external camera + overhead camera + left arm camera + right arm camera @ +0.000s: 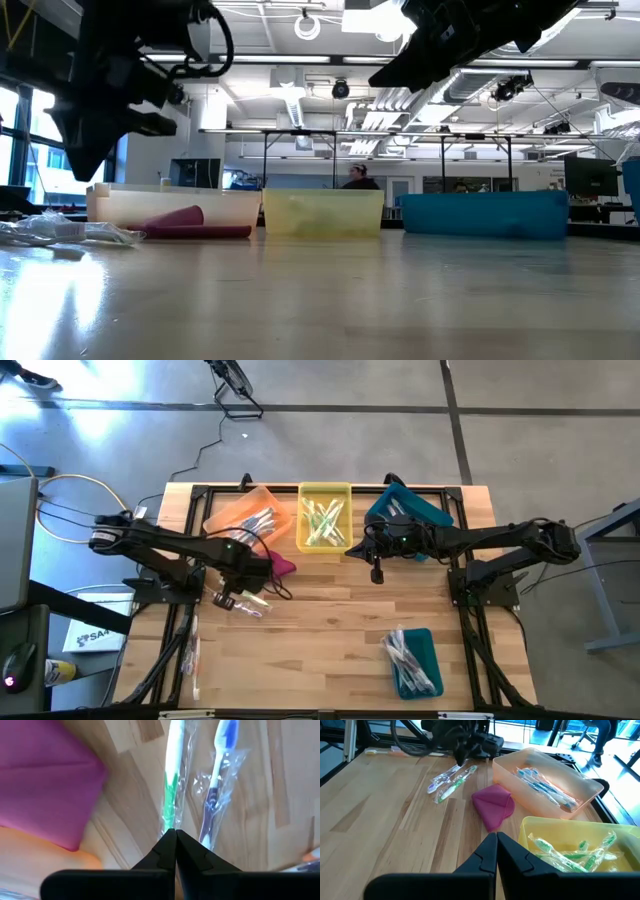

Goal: Pick & Place Toothbrushes
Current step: Put the green toothbrush into the yellow bin

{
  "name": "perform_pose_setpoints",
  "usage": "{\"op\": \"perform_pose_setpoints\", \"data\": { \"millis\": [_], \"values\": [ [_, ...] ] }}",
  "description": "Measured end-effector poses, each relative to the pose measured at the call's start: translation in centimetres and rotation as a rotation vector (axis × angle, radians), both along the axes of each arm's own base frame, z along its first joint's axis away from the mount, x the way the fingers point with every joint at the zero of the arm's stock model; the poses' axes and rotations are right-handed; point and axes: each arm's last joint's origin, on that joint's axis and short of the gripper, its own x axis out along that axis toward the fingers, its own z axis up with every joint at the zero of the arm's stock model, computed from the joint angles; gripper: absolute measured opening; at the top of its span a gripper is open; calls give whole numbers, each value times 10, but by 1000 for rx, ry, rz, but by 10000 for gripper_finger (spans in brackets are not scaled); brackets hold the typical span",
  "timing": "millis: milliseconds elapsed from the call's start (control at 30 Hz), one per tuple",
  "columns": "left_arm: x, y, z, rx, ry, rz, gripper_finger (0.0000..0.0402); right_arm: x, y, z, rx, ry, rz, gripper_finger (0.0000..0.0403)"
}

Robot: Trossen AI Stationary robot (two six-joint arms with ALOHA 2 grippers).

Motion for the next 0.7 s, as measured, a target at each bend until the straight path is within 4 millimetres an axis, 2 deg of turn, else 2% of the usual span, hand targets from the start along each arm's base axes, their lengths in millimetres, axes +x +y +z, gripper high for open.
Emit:
{"op": "perform_pose_setpoints", "data": {
  "millis": [167, 500, 700],
  "values": [
    [3, 0, -11, -1, 81, -3, 34, 0, 0, 0, 0, 0, 0, 2],
    [13, -1, -24, 7, 117, 11, 142, 0, 0, 0, 0, 1, 0, 2],
    [17, -1, -31, 14, 141, 27, 162, 0, 0, 0, 1, 1, 0, 2]
  ]
}}
